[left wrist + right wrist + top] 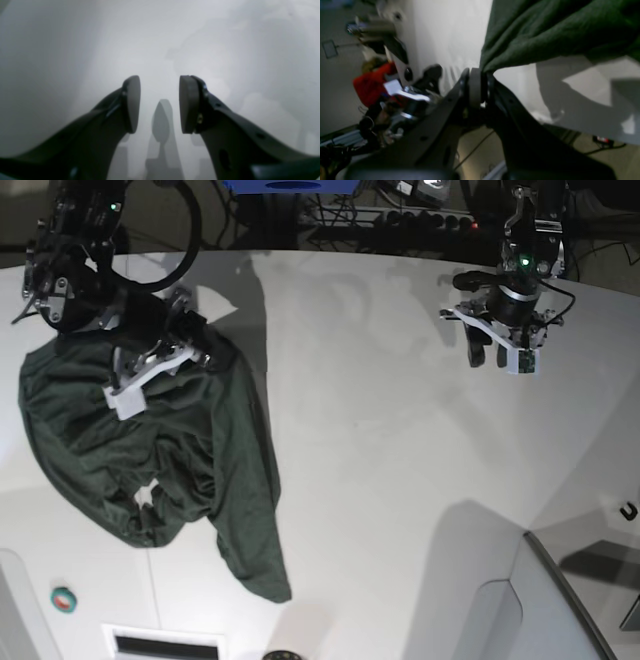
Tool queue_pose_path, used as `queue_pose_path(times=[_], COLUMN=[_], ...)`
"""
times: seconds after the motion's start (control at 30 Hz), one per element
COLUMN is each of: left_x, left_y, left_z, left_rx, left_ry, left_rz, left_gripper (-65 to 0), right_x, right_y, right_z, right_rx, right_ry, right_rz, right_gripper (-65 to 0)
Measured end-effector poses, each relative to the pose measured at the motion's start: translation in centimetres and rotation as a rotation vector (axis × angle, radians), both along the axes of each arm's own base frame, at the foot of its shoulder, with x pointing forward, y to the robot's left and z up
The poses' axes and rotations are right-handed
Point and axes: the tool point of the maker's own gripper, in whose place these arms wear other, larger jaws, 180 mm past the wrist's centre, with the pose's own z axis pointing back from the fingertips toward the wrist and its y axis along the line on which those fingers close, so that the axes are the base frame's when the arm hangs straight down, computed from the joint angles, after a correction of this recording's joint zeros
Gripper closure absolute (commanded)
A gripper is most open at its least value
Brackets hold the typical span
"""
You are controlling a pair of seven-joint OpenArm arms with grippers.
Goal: Layout the t-shirt on the table in an organized manner, then fold the t-shirt properly
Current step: 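Reach the left gripper into the shirt middle and grasp the fabric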
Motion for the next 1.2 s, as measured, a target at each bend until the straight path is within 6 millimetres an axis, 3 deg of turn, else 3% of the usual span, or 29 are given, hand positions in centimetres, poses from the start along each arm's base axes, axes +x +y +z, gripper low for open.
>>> queue_pose_path(times=[0.2, 0.33, 0.43, 0.57, 0.7, 0.8, 0.9, 0.93, 1.03, 1.1, 1.2], left_x=[1.4, 1.7, 2.4, 2.7, 3.1, 4.1, 5.5, 6.1, 7.8, 9.0, 9.9], left_y=[0.0, 0.0, -0.3, -3.5, -7.5, -10.5, -14.3, -15.7, -20.6, -23.6, -27.2], left_z=[0.8, 0.9, 1.2, 0.8, 0.7, 1.2, 2.2, 2.7, 4.5, 5.5, 5.7], left_rx=[0.001, 0.0, -0.004, -0.03, -0.073, -0.097, -0.137, -0.154, -0.22, -0.251, -0.27], left_ry=[-0.035, -0.036, -0.053, -0.043, -0.045, -0.065, -0.102, -0.117, -0.17, -0.201, -0.202], left_rz=[-0.003, -0.002, -0.008, -0.089, -0.177, -0.249, -0.323, -0.338, -0.414, -0.456, -0.536], left_gripper=[-25.0, -25.0, -25.0, -25.0, -25.0, -25.0, -23.9, -20.2, 0.0, 0.0, 0.0], right_x=[-3.3, -6.3, -6.5, -5.6, -2.6, -0.7, -1.2, -0.9, 1.0, 2.3, 2.5], right_y=[3.0, 5.0, 5.3, 3.5, -0.6, -7.3, -13.2, -14.6, -17.2, -19.3, -22.0], right_z=[-1.5, -4.3, -5.2, -4.7, -1.7, -2.2, -3.9, -4.3, -5.2, -5.7, -6.5], right_rx=[0.043, 0.044, 0.046, 0.011, -0.05, -0.143, -0.233, -0.241, -0.251, -0.284, -0.333], right_ry=[0.126, 0.255, 0.284, 0.224, 0.047, -0.006, 0.028, 0.037, 0.042, 0.029, 0.027], right_rz=[0.178, 0.331, 0.342, 0.257, 0.092, -0.166, -0.34, -0.378, -0.409, -0.447, -0.498], right_gripper=[-1.2, -2.7, -12.3, -27.6, -29.1, -29.1, -29.1, -29.1, -28.8, -23.9, -5.0])
